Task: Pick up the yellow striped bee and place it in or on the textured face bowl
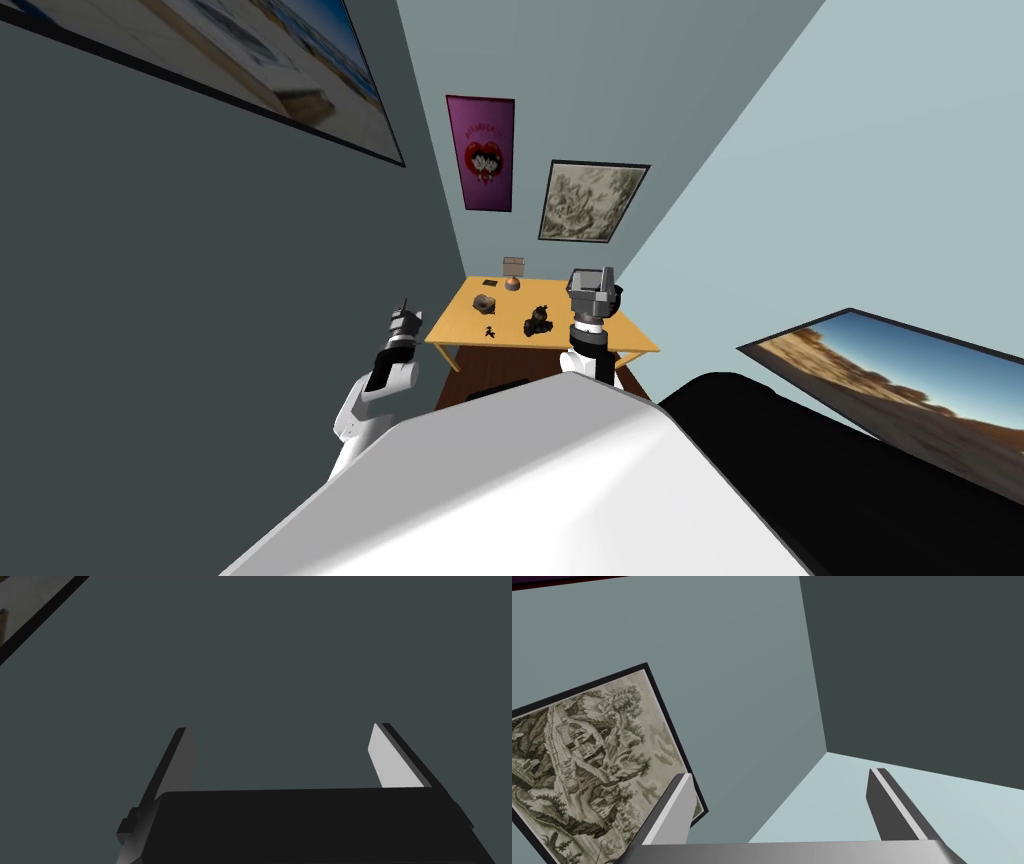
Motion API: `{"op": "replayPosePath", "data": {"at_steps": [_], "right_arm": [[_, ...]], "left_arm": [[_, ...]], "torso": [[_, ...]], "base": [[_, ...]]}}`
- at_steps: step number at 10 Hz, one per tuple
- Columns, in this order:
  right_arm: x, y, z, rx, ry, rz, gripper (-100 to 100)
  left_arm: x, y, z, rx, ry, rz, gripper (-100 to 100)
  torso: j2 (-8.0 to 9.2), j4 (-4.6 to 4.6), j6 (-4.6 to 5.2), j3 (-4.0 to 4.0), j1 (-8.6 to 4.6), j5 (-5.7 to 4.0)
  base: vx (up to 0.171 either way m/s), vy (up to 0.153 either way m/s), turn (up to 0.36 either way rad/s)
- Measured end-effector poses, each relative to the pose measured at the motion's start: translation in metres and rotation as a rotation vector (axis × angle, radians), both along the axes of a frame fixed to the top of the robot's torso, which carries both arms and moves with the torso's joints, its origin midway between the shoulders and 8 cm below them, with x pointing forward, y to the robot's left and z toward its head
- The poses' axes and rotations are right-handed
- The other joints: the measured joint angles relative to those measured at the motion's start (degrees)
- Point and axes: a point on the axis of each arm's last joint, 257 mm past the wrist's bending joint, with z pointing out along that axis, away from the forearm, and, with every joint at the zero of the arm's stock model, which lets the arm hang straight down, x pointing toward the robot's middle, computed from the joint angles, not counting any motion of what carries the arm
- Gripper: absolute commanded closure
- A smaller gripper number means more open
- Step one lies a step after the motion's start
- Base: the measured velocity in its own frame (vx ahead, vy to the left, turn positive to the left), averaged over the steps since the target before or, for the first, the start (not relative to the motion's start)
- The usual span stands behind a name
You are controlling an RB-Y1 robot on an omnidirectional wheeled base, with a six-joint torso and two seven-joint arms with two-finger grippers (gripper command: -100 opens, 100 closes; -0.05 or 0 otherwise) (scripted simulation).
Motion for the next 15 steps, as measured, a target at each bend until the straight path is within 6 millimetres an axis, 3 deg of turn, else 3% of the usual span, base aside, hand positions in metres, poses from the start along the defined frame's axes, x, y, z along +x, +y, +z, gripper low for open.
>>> {"op": "replayPosePath", "data": {"at_steps": [9, 11, 15], "right_arm": [[0.000, 0.000, 0.000, 0.000, 0.000, 0.000, 0], [0.000, 0.000, 0.000, 0.000, 0.000, 0.000, 0], [0.000, 0.000, 0.000, 0.000, 0.000, 0.000, 0]], "left_arm": [[0.045, 0.006, -0.093, -0.148, 0.282, 0.033, -100], [0.047, 0.007, -0.126, -0.192, 0.366, 0.047, -100], [0.052, 0.003, -0.167, -0.257, 0.488, 0.068, -100]], "torso": [[-0.04, -0.01, 0.00, -0.02, -0.02, -0.01], [-0.01, -0.01, -0.01, -0.01, -0.04, -0.01], [-0.02, 0.00, 0.01, -0.01, -0.07, -0.02]], "base": [[0.020, 0.014, -0.042], [0.013, 0.009, -0.022], [0.020, 0.007, -0.054]]}}
